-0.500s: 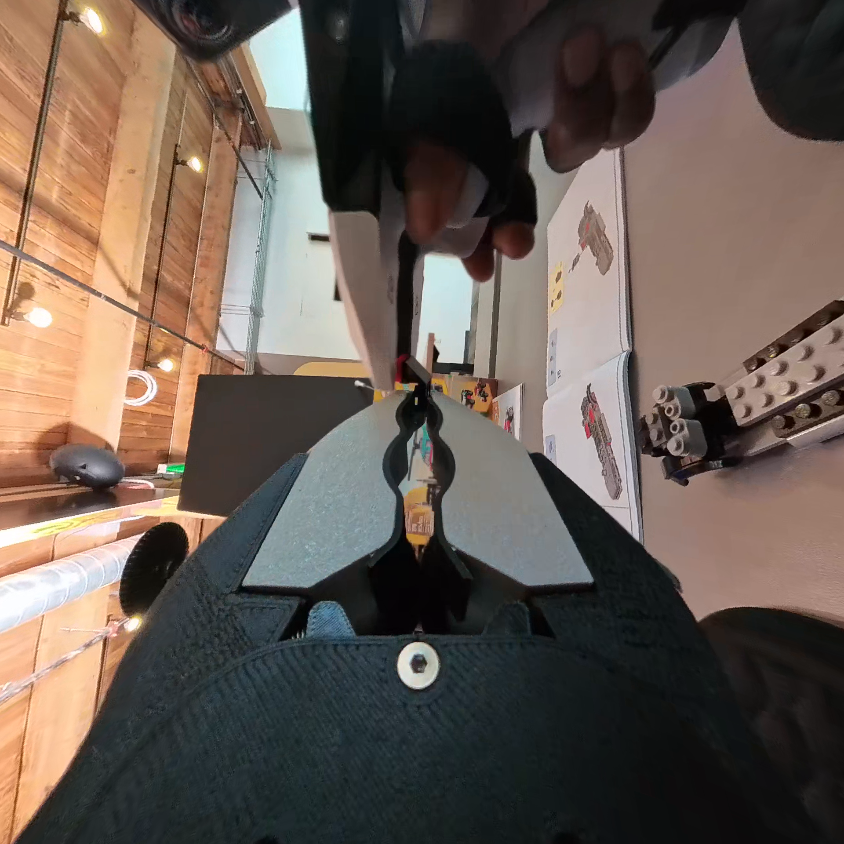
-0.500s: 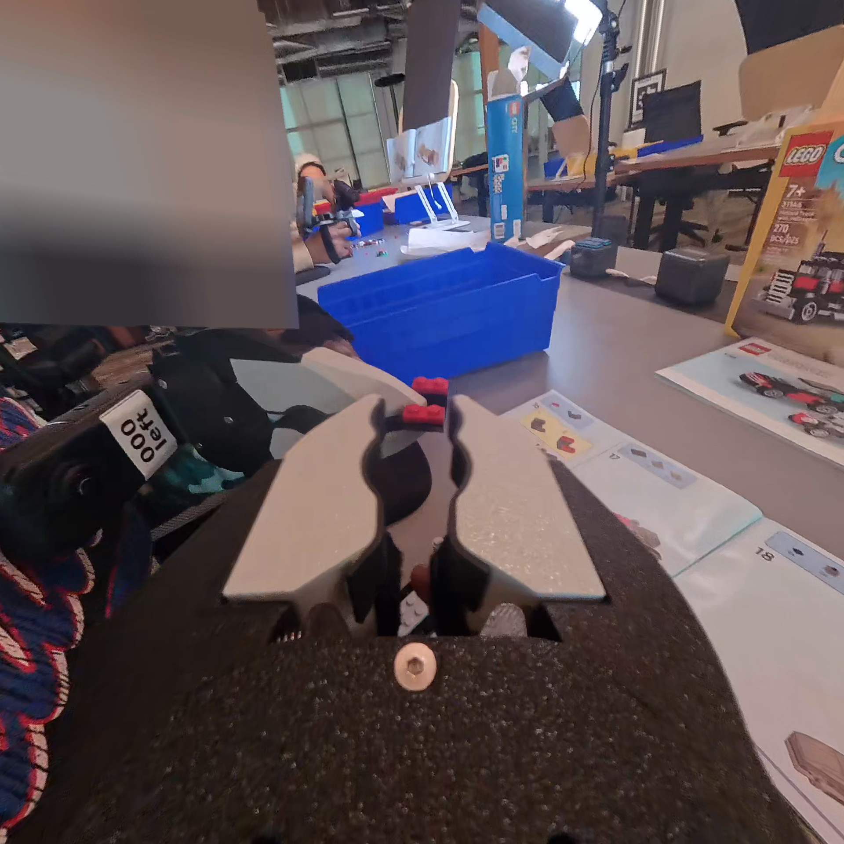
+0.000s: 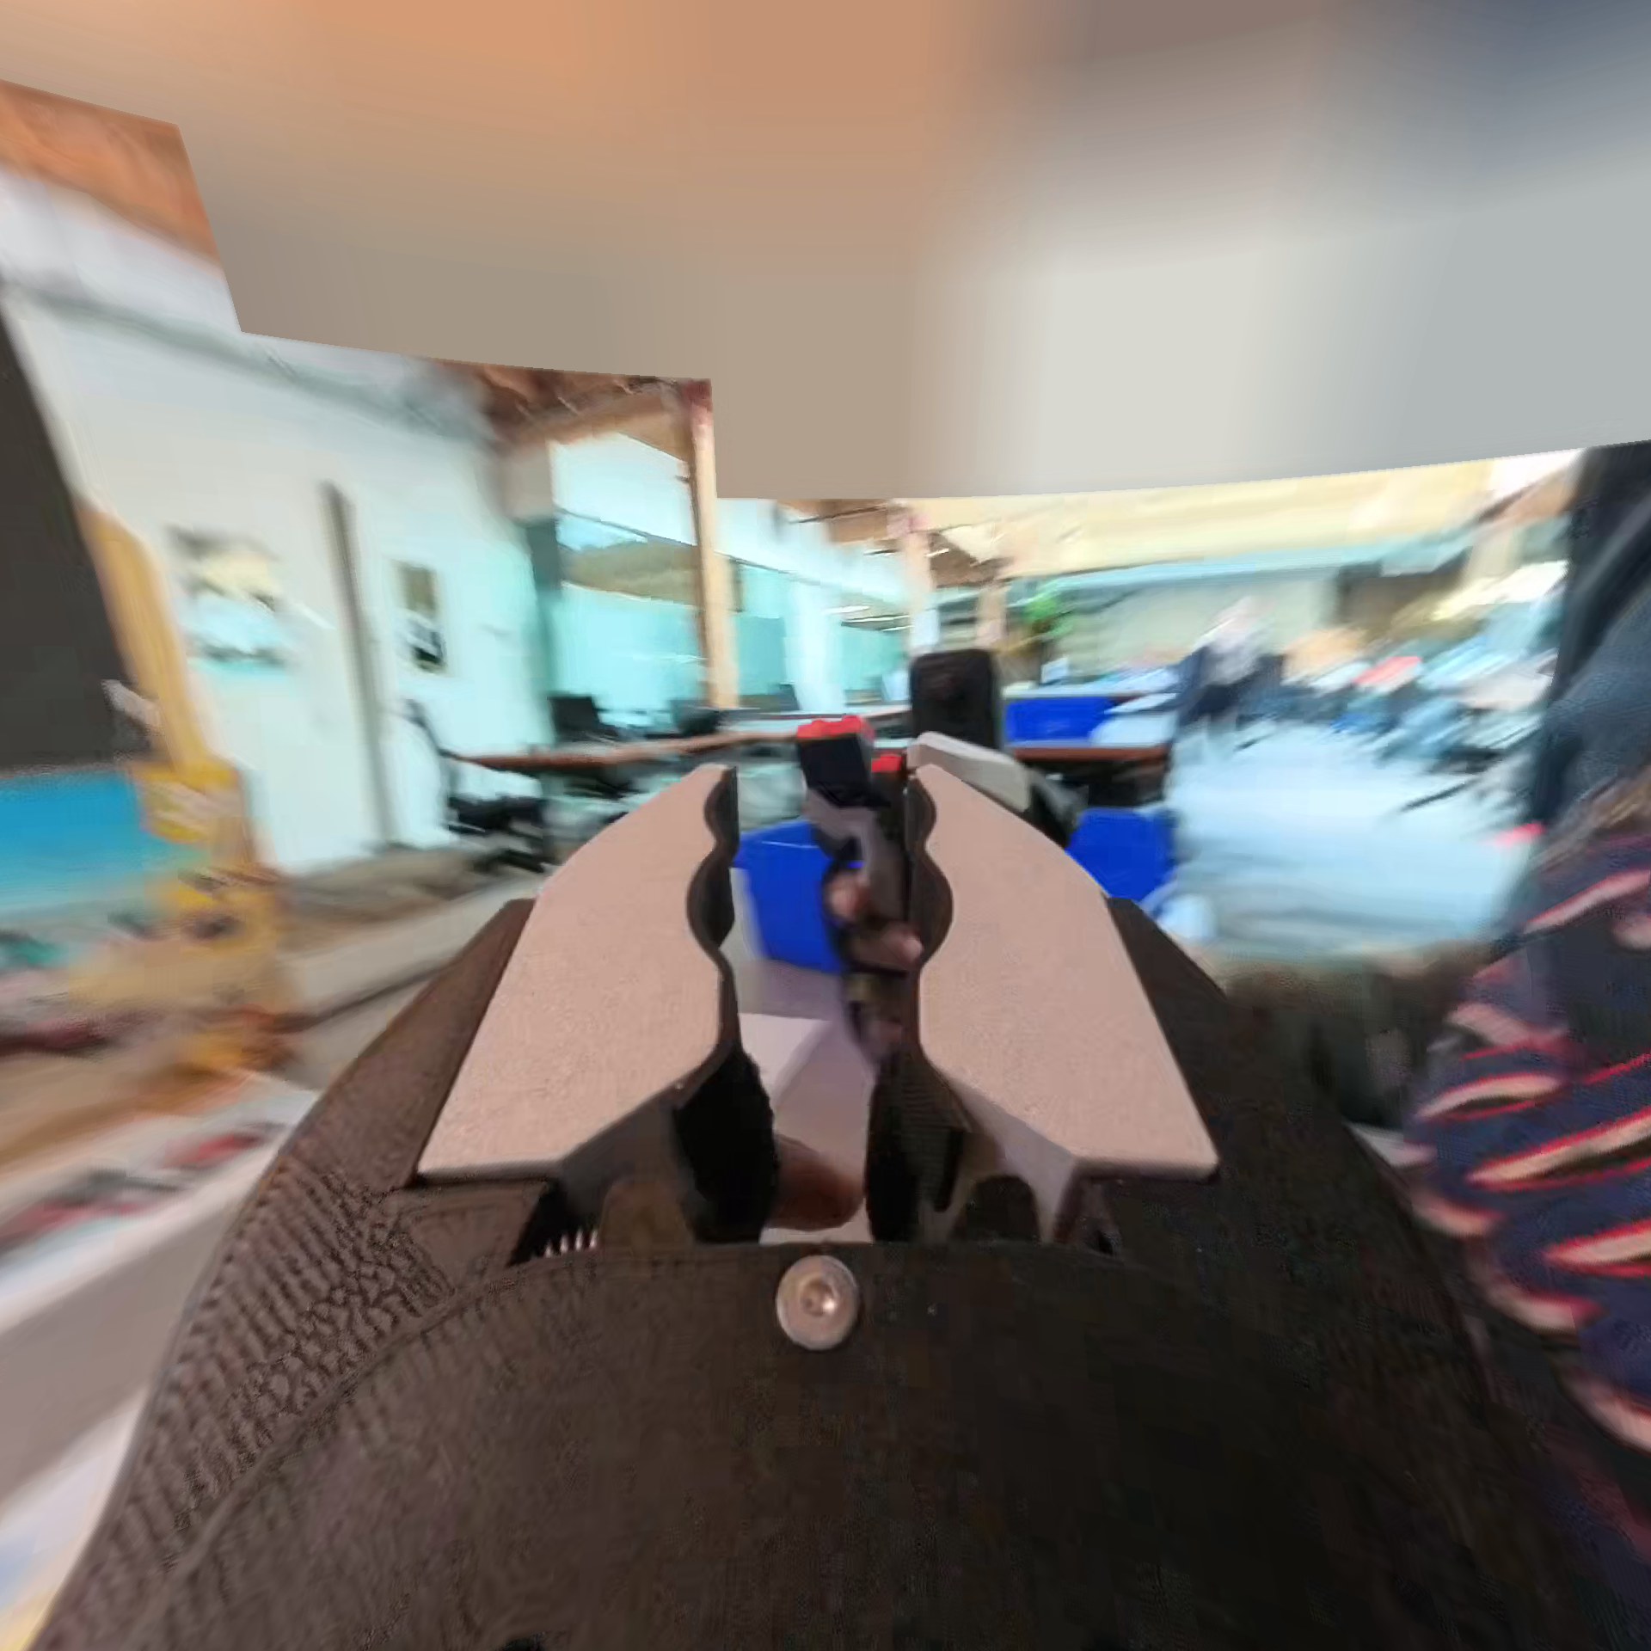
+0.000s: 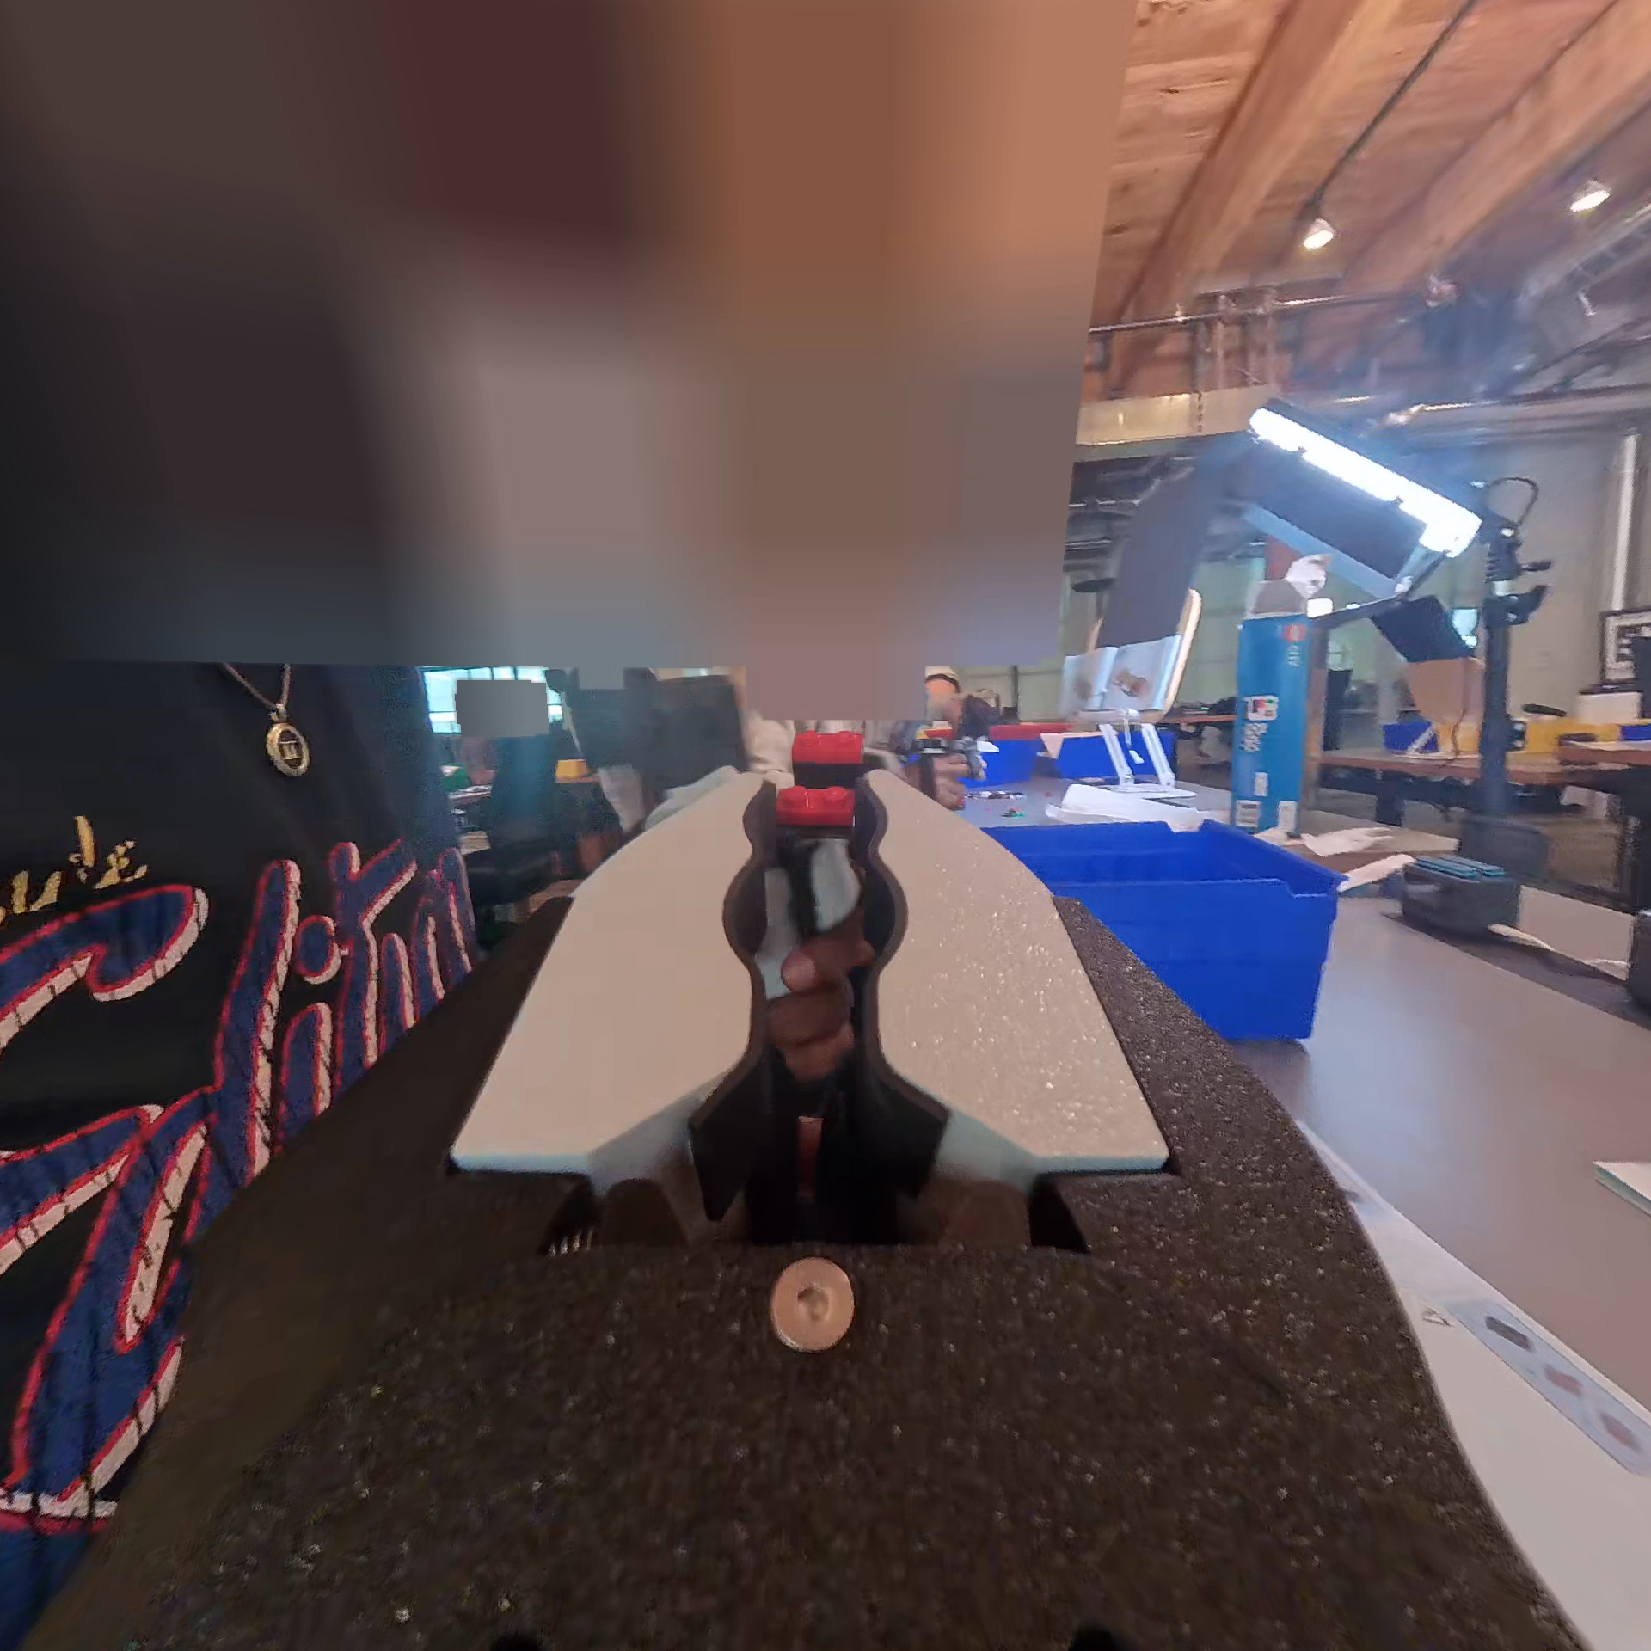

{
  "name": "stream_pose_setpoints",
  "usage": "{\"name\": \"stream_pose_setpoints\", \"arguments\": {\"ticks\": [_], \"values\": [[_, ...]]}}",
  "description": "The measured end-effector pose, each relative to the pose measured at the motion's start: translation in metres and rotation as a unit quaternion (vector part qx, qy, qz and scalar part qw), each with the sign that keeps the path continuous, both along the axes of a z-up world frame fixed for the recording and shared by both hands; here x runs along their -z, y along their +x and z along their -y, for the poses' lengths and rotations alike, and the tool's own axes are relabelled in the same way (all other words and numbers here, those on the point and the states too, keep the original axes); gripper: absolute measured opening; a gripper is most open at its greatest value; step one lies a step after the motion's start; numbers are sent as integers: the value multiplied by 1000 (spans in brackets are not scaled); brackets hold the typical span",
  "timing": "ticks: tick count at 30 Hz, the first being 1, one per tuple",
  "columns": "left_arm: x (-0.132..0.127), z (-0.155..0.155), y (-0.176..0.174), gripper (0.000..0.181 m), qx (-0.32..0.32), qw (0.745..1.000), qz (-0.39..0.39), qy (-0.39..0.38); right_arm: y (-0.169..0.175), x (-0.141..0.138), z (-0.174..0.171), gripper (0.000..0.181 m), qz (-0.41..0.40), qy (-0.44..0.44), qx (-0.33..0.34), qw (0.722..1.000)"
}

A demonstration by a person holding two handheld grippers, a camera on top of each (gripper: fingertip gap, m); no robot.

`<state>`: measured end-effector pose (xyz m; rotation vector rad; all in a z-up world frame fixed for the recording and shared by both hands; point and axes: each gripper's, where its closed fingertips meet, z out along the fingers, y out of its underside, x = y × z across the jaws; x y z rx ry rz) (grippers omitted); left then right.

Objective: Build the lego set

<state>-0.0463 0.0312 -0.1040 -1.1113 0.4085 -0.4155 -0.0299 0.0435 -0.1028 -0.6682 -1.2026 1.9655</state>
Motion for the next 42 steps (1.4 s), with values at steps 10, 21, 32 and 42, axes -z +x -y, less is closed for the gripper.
{"name": "stream_pose_setpoints", "arguments": {"ticks": [10, 21, 32, 42], "values": [[6, -2, 12, 17, 166, 973, 150, -54, -11, 4, 15, 17, 12, -32, -24, 999], [34, -1, -10, 17, 281, 871, 334, -225, -13, 24, 20, 58, 55, 194, 44, 979], [31, -15, -21, 16, 265, 789, 512, -212, -58, 42, 13, 43, 46, 440, 218, 870], [32, -23, -20, 17, 251, 775, 547, -195, -68, 40, -2, 17, 43, 450, 298, 841]]}}
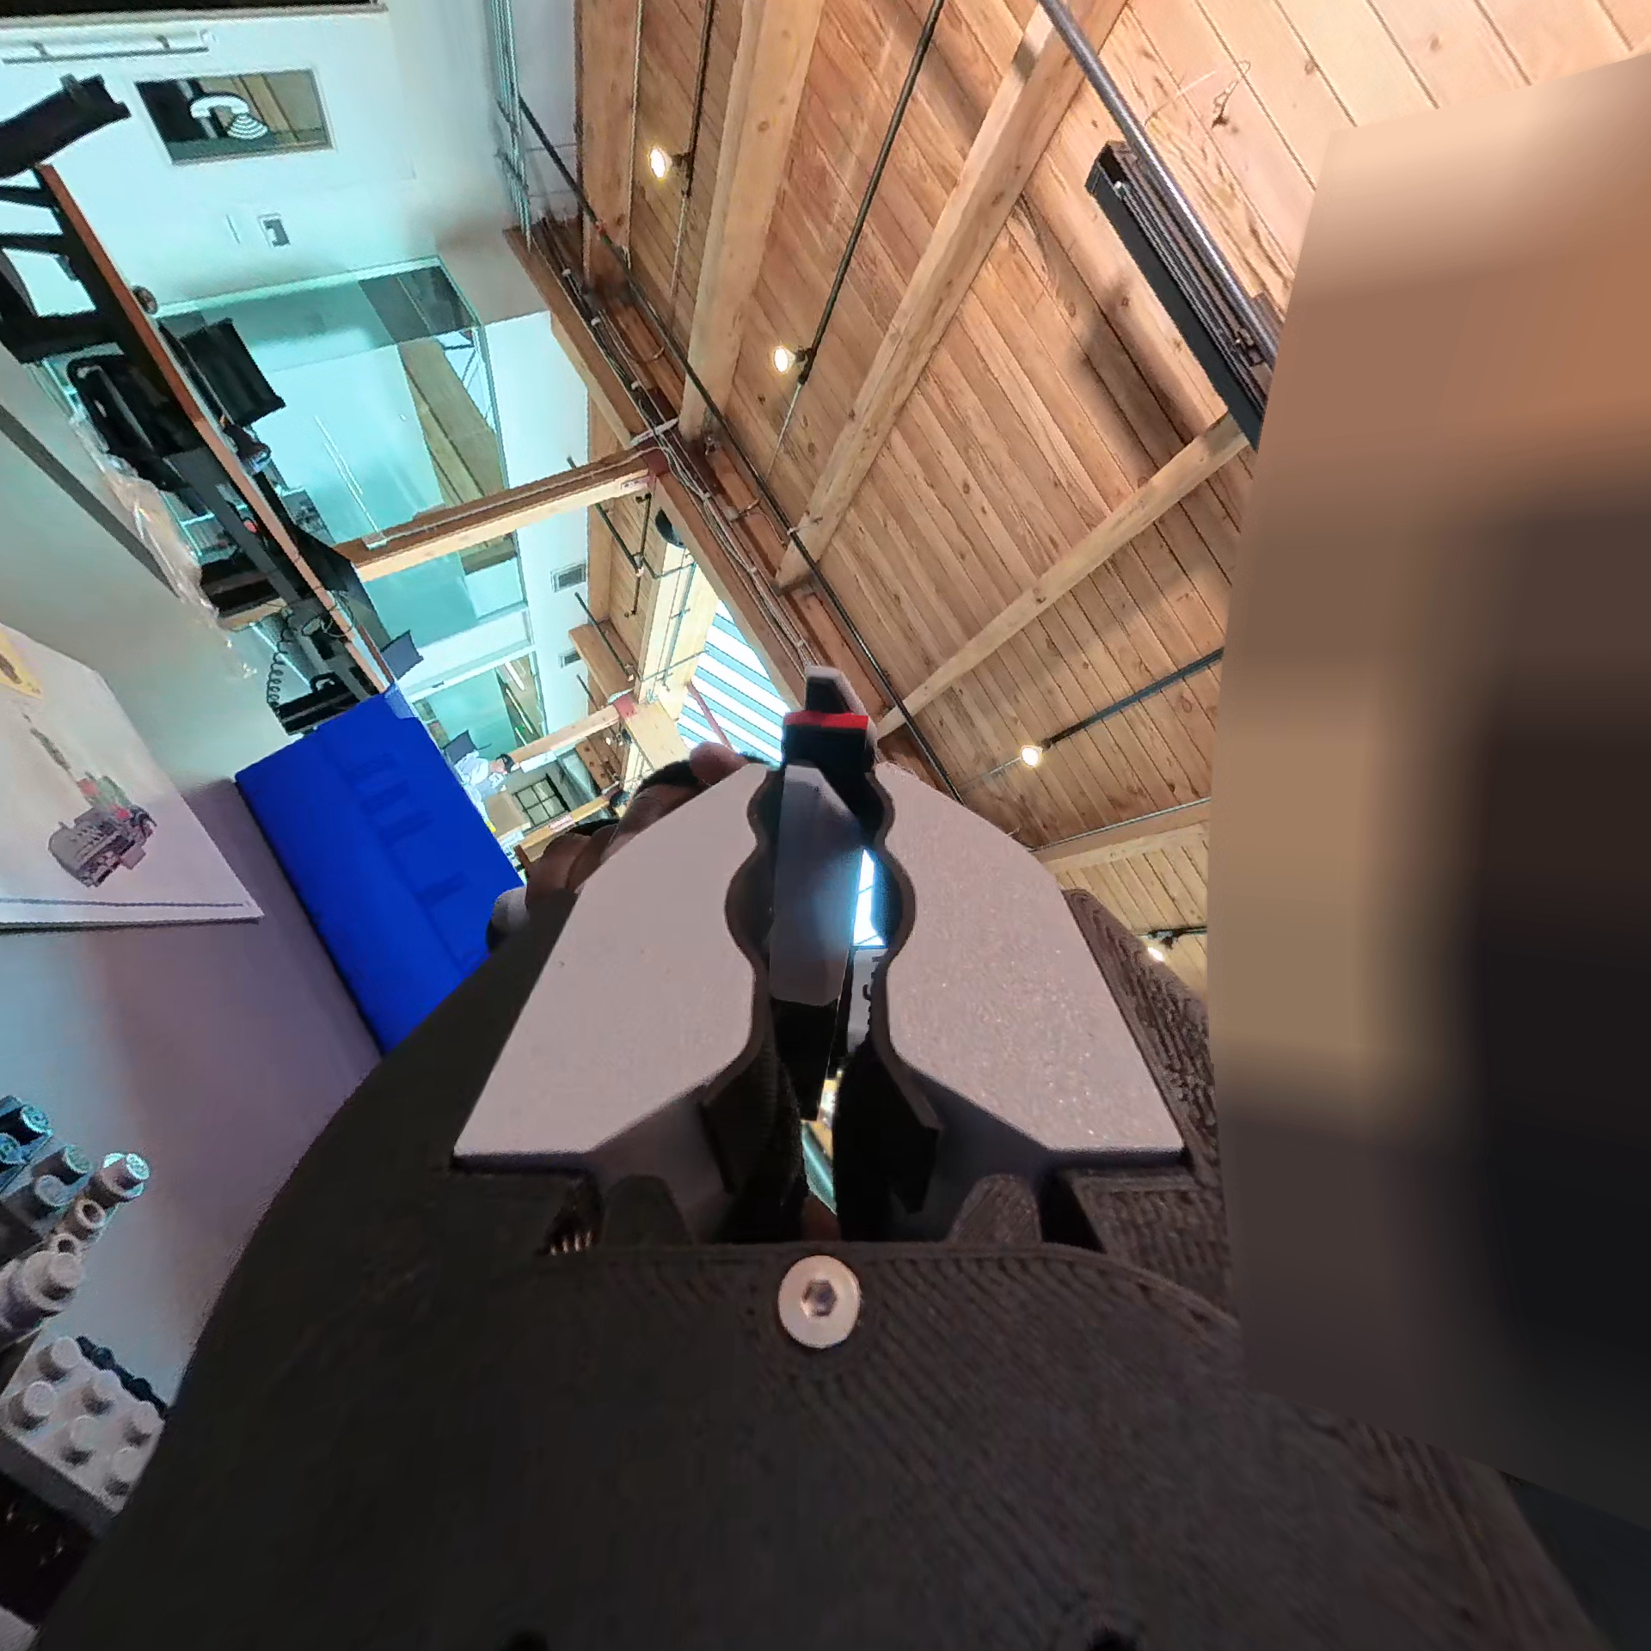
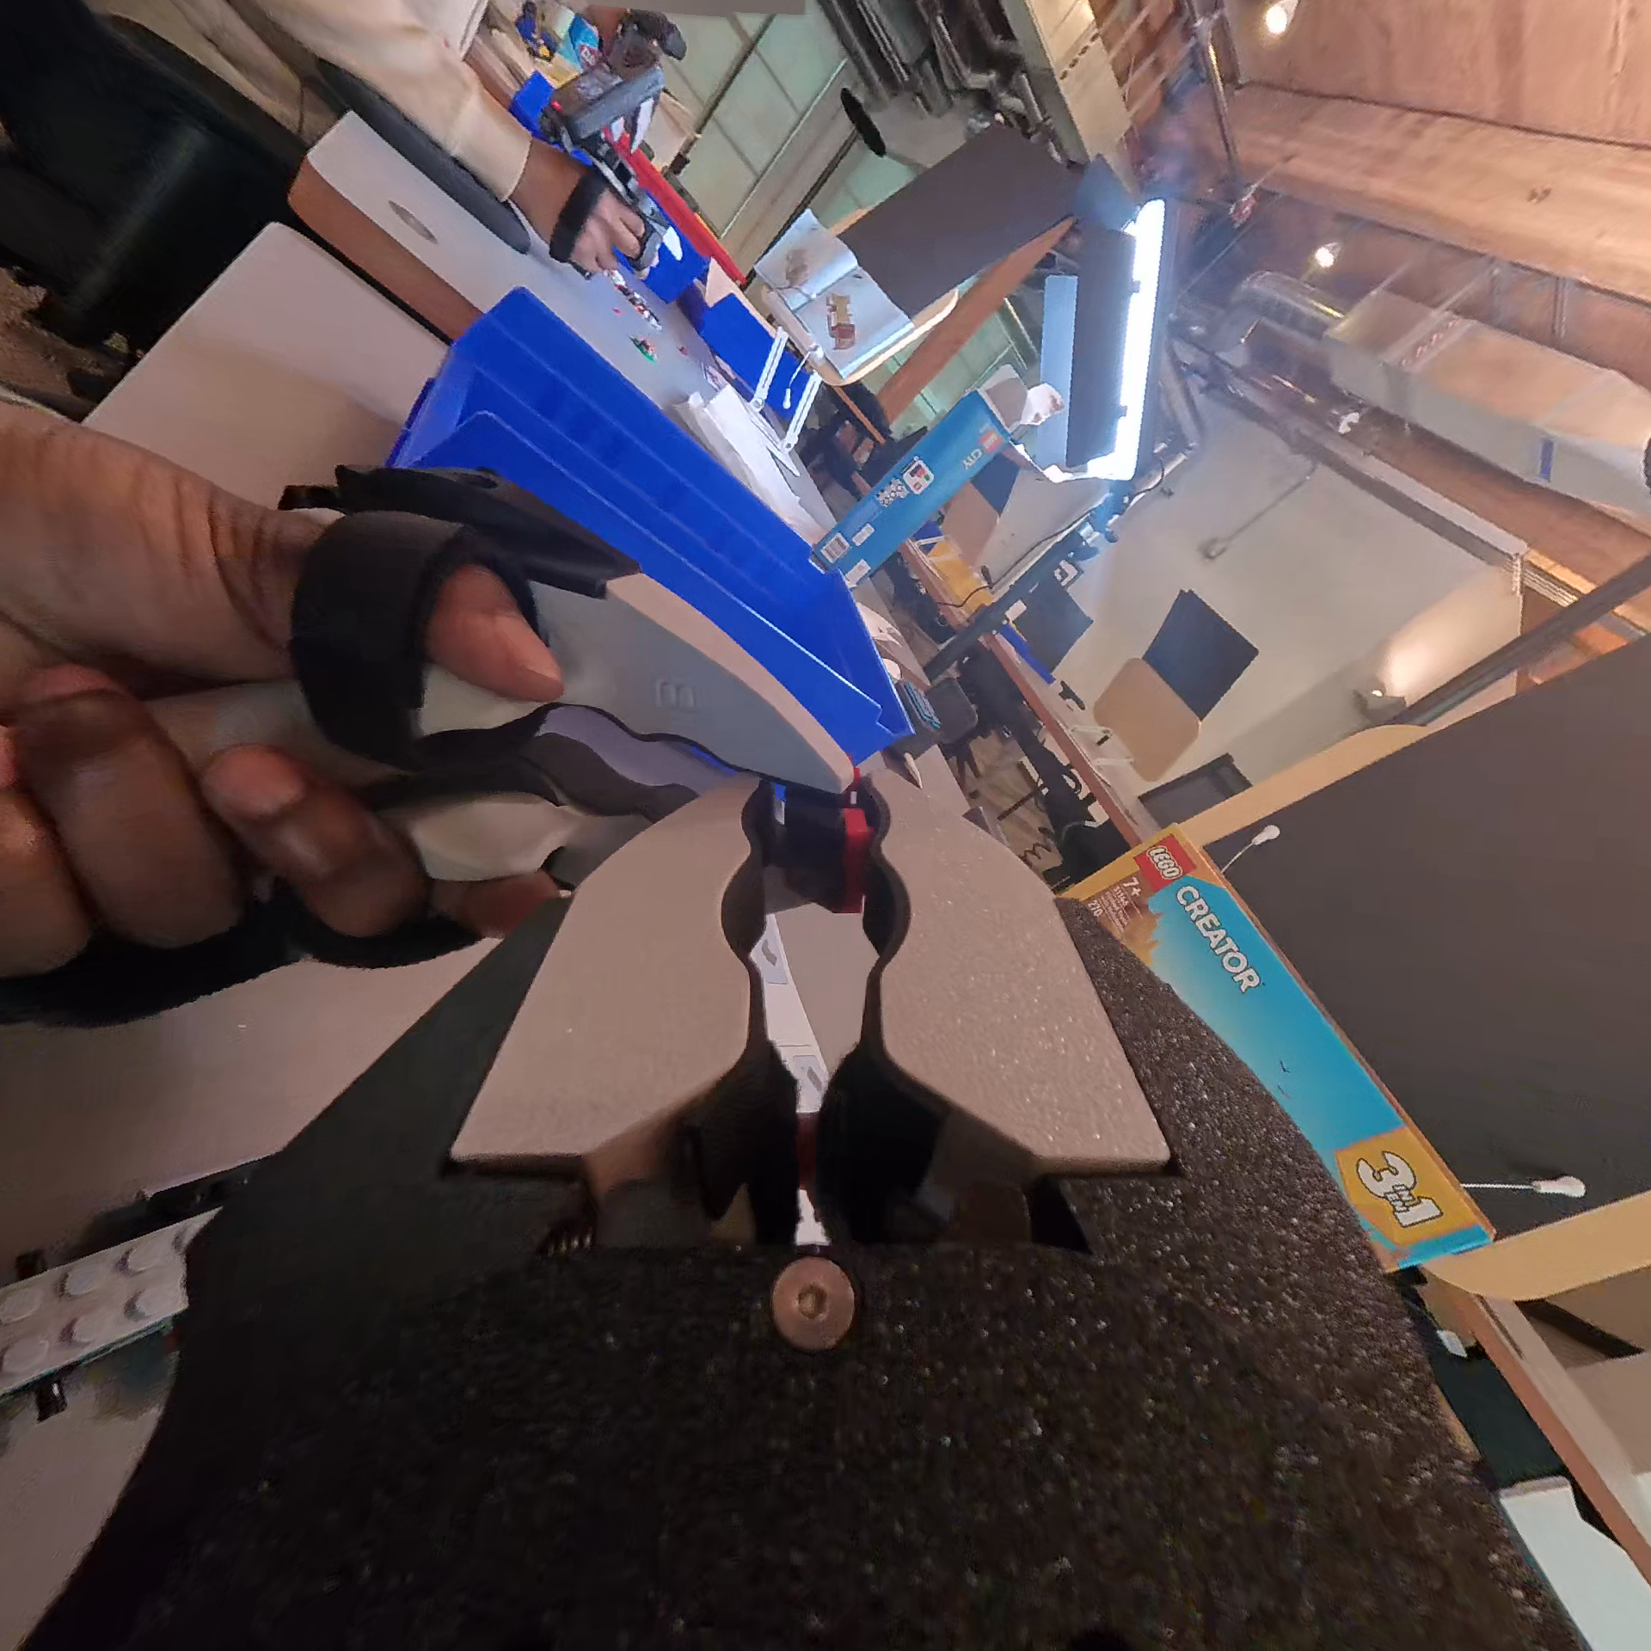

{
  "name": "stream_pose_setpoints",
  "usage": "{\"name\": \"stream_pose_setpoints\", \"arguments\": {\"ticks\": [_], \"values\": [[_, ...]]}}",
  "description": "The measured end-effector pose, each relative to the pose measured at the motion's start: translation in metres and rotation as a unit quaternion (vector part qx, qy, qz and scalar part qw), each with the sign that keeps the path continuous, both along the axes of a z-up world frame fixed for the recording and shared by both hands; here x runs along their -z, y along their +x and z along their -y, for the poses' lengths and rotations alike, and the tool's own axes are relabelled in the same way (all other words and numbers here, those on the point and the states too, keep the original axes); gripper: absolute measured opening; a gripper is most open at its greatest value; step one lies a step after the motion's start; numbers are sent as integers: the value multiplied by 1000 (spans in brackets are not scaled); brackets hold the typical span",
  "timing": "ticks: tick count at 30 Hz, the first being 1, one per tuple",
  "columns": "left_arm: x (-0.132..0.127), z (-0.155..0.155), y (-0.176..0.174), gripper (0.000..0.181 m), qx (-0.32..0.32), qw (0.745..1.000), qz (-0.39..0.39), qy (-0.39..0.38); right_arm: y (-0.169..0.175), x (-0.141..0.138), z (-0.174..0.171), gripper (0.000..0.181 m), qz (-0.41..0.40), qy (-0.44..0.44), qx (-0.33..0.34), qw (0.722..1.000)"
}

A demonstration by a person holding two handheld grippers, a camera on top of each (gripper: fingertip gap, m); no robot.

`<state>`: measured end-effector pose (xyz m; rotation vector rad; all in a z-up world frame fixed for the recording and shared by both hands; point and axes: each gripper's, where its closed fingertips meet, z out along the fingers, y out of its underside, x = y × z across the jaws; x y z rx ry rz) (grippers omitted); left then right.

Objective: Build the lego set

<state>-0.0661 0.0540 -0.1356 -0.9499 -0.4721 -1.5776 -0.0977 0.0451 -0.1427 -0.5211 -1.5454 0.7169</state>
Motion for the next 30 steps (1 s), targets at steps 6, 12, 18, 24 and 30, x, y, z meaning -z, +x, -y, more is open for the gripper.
{"name": "stream_pose_setpoints", "arguments": {"ticks": [6, 12, 18, 24, 30], "values": [[4, -2, 0, 17, -1, 1000, 3, -13, 0, 4, -2, 15, -1, -4, 8, 1000], [4, -1, 1, 17, 9, 1000, -15, -8, 0, 3, -1, 15, -8, -6, 5, 1000], [15, 14, 7, 17, 112, 987, -115, 5, 30, 20, 14, 50, 154, -74, -155, 973], [28, 31, 23, 17, 219, 957, -191, 2, 48, 13, 32, 48, 243, -75, -279, 926], [28, 36, 33, 17, 250, 948, -198, 9, 47, 26, 38, 33, 272, -33, -300, 914]]}}
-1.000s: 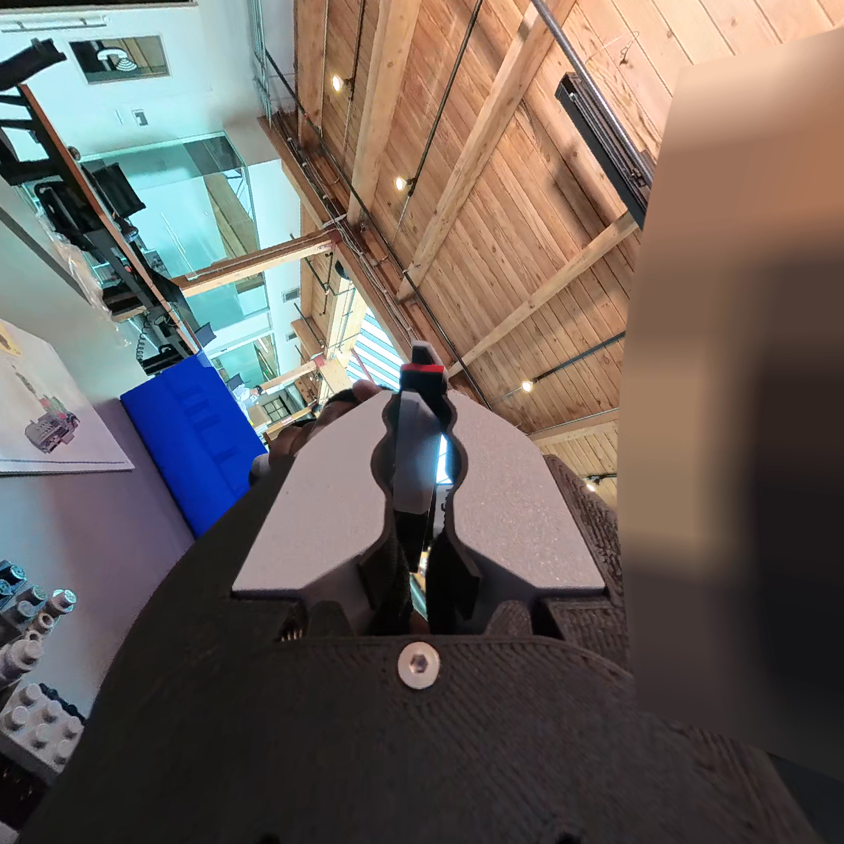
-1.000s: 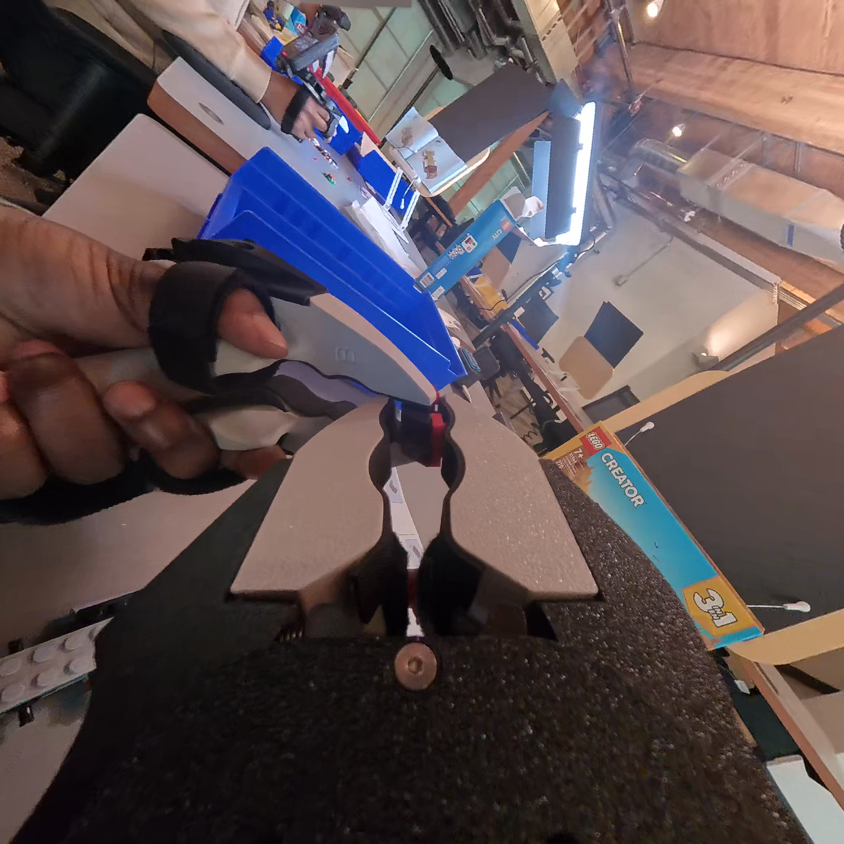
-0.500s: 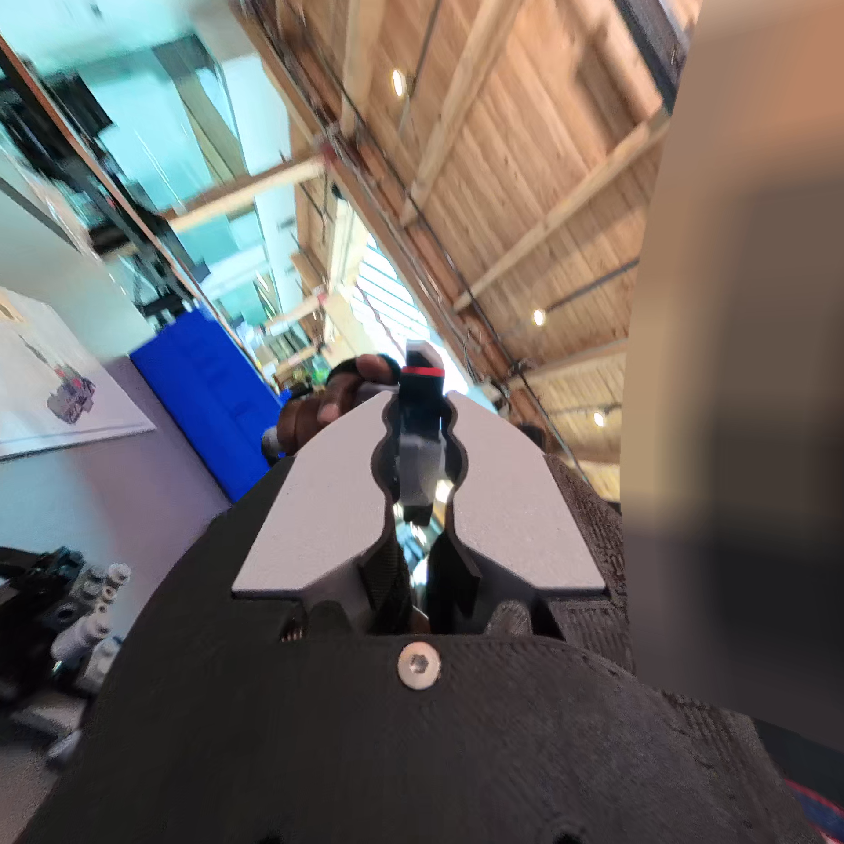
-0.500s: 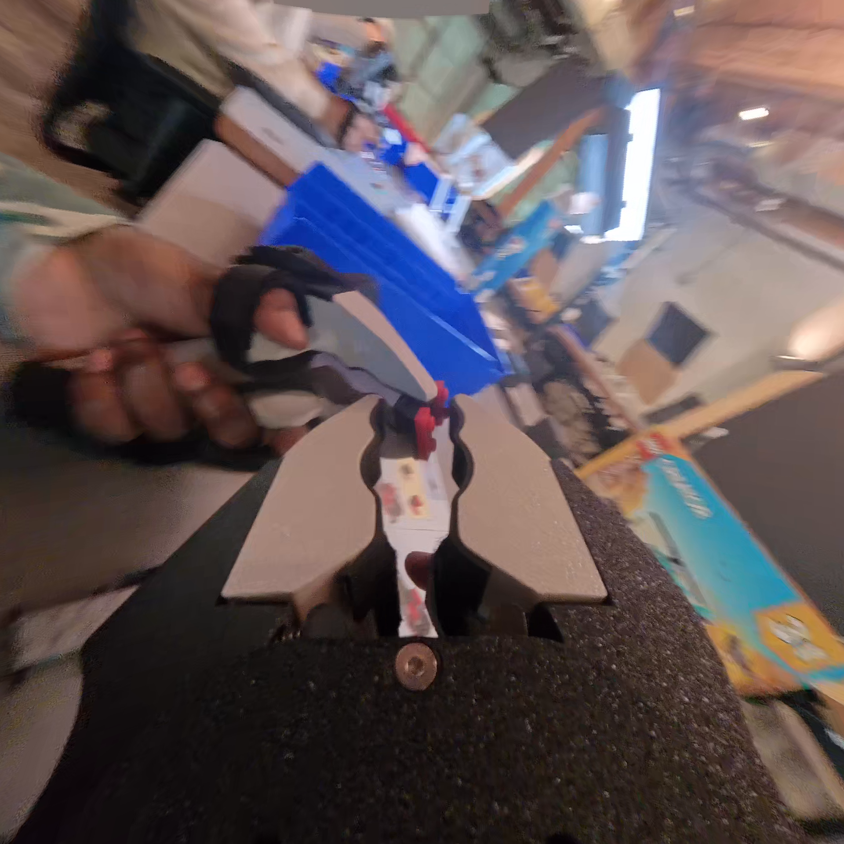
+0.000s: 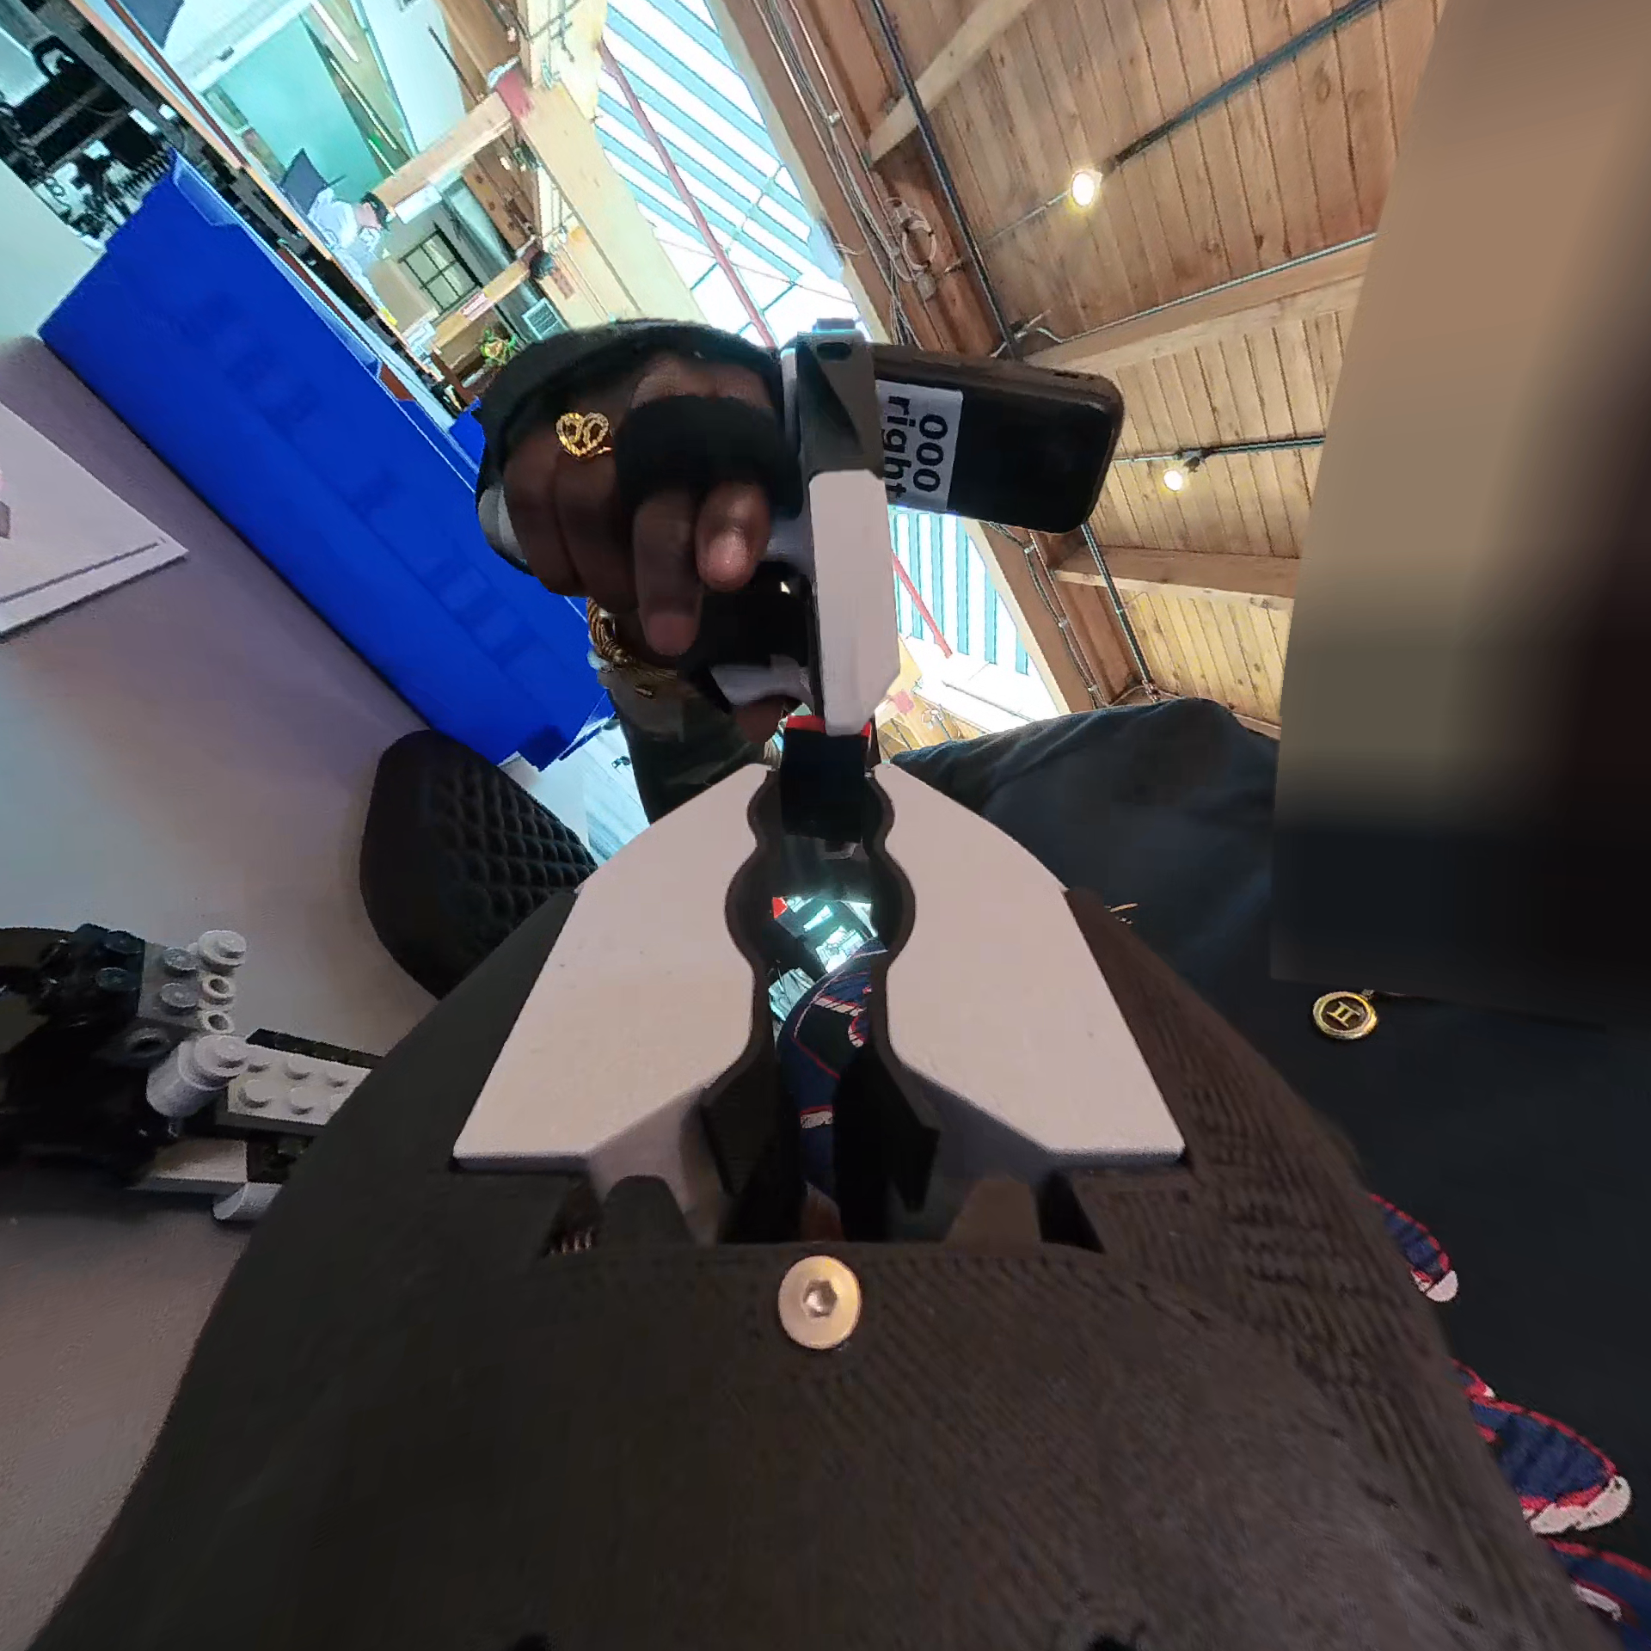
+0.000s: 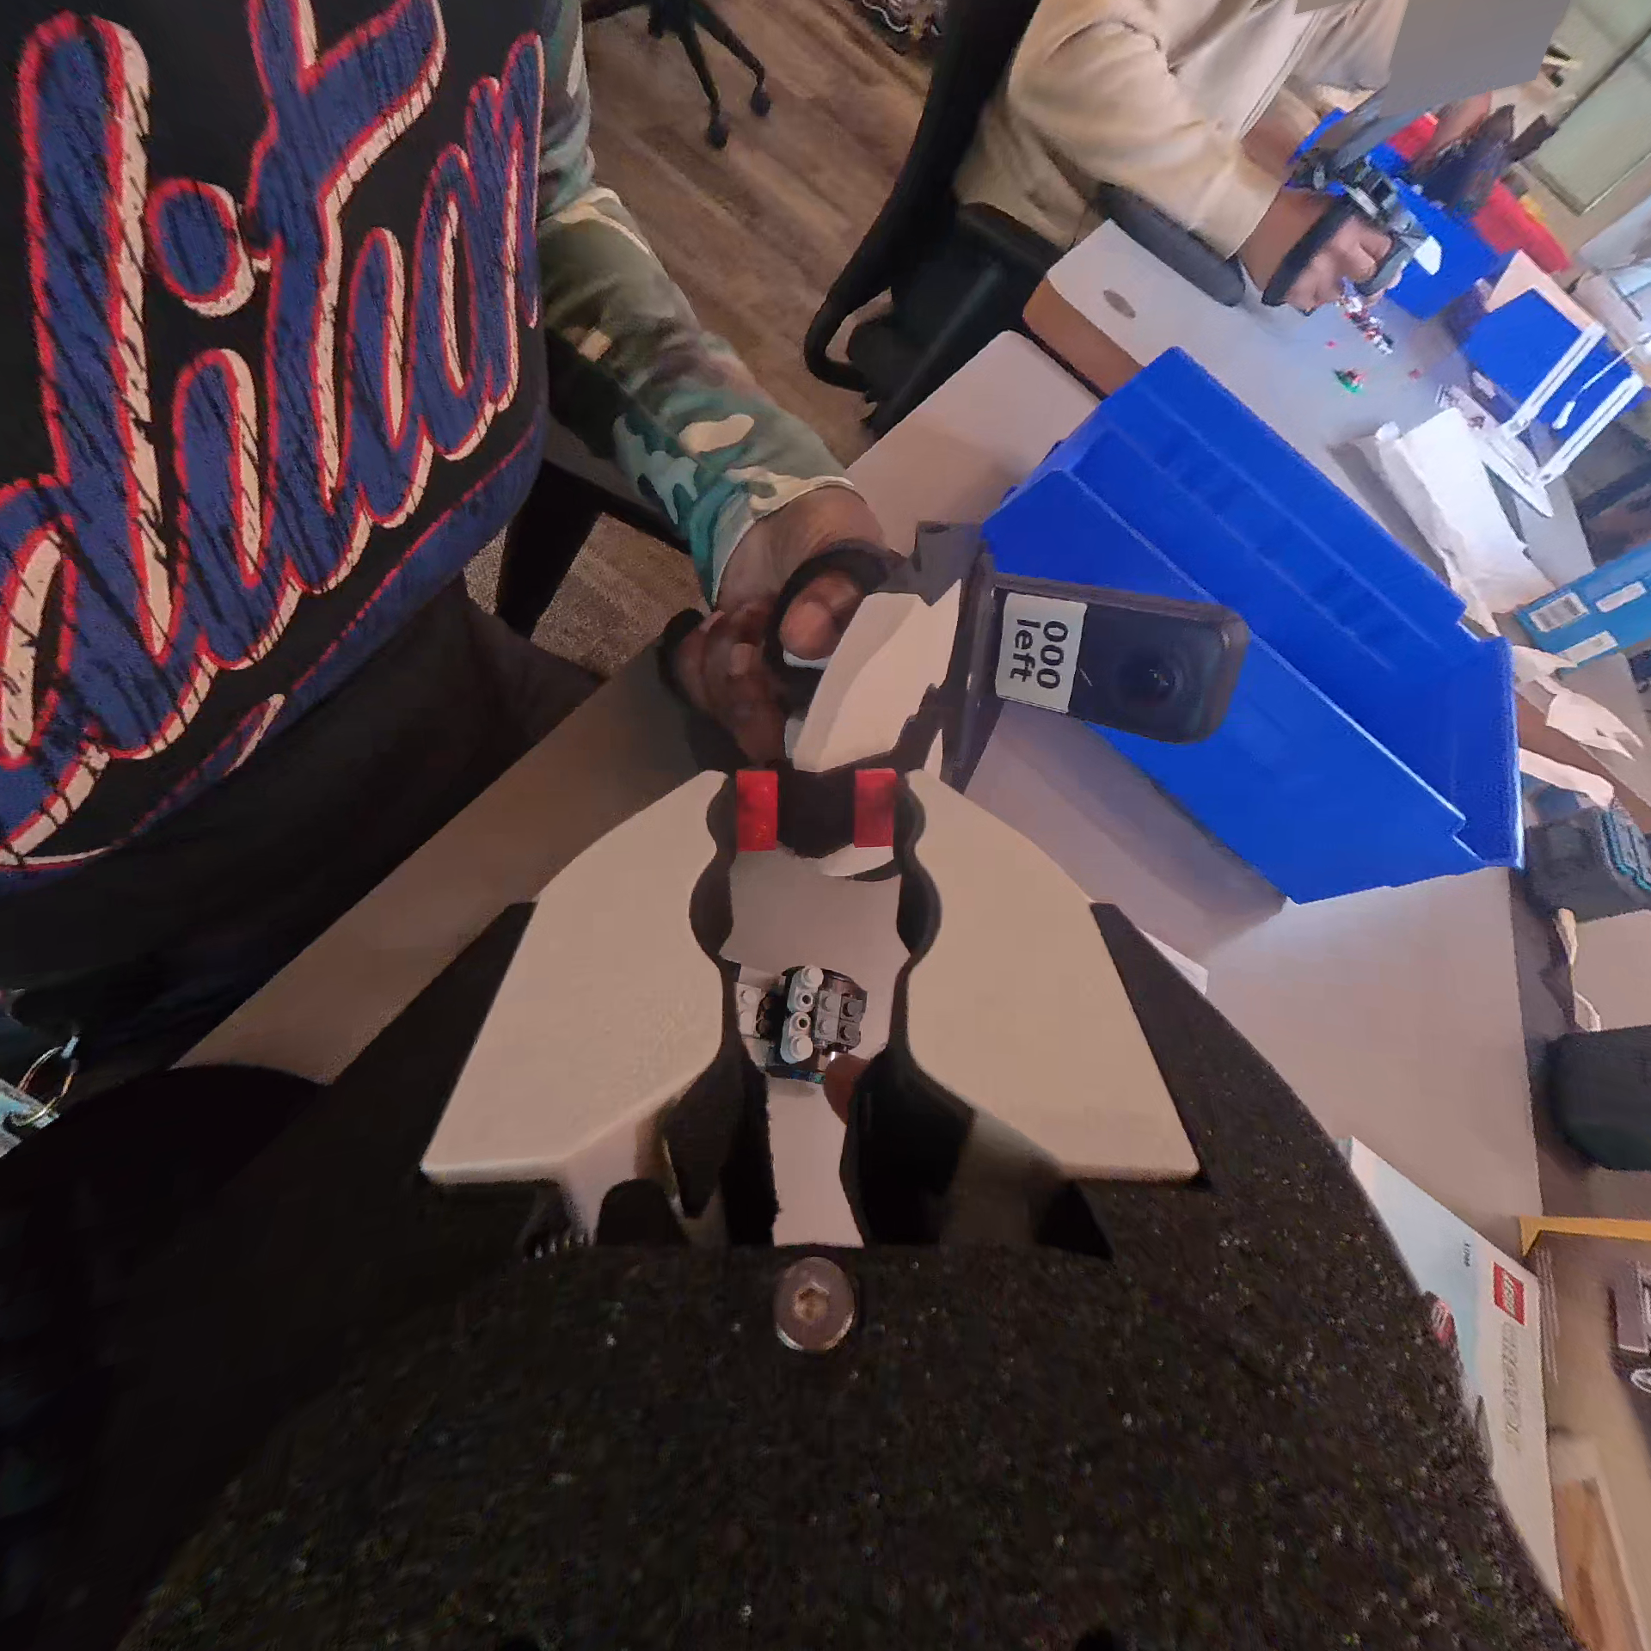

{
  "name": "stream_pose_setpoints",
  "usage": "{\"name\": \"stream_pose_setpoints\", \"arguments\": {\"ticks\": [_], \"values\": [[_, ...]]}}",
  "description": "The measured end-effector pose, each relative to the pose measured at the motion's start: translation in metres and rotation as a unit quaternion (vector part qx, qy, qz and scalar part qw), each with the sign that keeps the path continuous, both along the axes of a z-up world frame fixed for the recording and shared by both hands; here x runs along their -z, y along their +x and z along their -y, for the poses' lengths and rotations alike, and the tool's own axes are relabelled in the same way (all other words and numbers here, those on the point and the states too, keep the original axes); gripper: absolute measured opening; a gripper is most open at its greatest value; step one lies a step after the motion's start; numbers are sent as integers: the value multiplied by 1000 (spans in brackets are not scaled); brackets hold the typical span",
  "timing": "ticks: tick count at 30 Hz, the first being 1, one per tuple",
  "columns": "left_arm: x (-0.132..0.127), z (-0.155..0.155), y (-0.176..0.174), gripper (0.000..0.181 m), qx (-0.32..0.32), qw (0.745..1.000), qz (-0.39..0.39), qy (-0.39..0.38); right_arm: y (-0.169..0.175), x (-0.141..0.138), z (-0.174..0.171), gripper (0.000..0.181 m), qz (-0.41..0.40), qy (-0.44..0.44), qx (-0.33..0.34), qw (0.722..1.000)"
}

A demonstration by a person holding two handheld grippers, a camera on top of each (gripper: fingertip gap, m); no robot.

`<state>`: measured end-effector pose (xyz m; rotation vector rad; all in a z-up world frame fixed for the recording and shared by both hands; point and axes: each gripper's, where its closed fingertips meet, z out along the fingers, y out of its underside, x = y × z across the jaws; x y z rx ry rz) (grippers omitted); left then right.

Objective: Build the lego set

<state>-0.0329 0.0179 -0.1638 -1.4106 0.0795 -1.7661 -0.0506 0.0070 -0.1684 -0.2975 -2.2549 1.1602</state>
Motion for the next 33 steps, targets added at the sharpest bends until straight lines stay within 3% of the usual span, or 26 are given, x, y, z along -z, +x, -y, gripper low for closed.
{"name": "stream_pose_setpoints", "arguments": {"ticks": [3, 5, 8, 11, 13, 20, 22, 25, 27, 32, 33], "values": [[-1, 1, 2, 17, 3, 1000, -11, 11, 2, -1, -1, 33, -9, -21, 16, 1000], [0, 4, 1, 27, 8, 998, -50, 41, 6, -8, -6, 33, -16, -61, 44, 997], [22, 3, -11, 45, -23, 966, -241, 91, 18, -16, -28, 33, -28, -125, 112, 985], [52, -6, -40, 55, -72, 871, -466, 139, 37, -24, -42, 33, -45, -207, 155, 965], [68, -9, -51, 59, -64, 804, -565, 172, 46, -25, -48, 33, -57, -246, 183, 950], [105, -29, -46, 61, 64, 626, -708, 319, 60, -10, -50, 33, -45, -268, 220, 937], [109, -32, -44, 62, 111, 624, -697, 337, 64, -13, -49, 33, -50, -273, 214, 936], [112, -33, -37, 67, 178, 669, -644, 325, 68, -16, -50, 33, -53, -273, 211, 937], [116, -36, -32, 68, 209, 681, -621, 328, 71, -16, -50, 33, -54, -274, 208, 938], [138, -37, -35, 54, 283, 660, -626, 305, 75, -16, -53, 33, -56, -279, 208, 936], [139, -35, -36, 51, 288, 668, -621, 293, 76, -17, -54, 33, -57, -280, 210, 935]]}}
